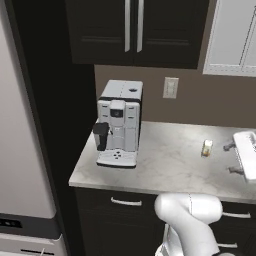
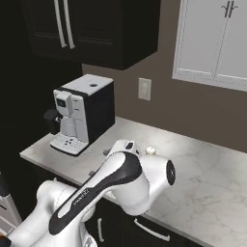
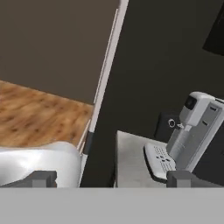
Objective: Move the drinks to the dining counter.
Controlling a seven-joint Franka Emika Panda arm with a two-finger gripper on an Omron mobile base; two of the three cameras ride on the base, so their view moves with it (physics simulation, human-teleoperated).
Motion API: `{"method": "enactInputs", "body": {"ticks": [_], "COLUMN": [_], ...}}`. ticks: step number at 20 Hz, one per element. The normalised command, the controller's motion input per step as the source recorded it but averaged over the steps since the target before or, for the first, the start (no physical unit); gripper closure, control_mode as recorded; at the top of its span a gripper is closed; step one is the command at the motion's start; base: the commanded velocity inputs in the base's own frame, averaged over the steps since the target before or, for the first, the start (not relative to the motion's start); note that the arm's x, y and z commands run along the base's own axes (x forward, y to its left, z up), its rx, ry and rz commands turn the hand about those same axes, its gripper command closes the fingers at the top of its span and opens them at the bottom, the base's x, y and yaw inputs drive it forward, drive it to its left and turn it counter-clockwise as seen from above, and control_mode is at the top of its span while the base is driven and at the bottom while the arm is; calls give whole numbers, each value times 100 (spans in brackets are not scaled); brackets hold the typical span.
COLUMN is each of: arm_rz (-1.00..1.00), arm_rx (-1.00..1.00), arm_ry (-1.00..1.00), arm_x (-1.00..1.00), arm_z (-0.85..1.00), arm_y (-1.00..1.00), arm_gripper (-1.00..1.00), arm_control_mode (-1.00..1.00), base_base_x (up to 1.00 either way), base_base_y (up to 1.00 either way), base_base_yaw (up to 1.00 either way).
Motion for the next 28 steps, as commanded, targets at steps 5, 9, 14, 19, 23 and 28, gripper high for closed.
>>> {"method": "enactInputs", "body": {"ticks": [5, 9, 14, 19, 23, 28], "arm_rz": [-23, -20, -18, -13, -6, -1], "arm_rx": [-28, -13, 4, 14, 9, 0], "arm_ry": [20, 19, 18, 21, 8, 0], "arm_x": [0, 13, 20, 16, 32, 47], "arm_z": [0, 0, 0, 0, 0, -7], "arm_y": [-9, -5, -14, -37, -36, -17], "arm_gripper": [-100, -100, -100, -100, -100, -100], "arm_control_mode": [-100, -100, -100, -100, -100, -100], "base_base_x": [0, 0, 0, 0, 0, 0], "base_base_y": [0, 0, 0, 0, 0, 0], "base_base_yaw": [0, 0, 0, 0, 0, 0]}}
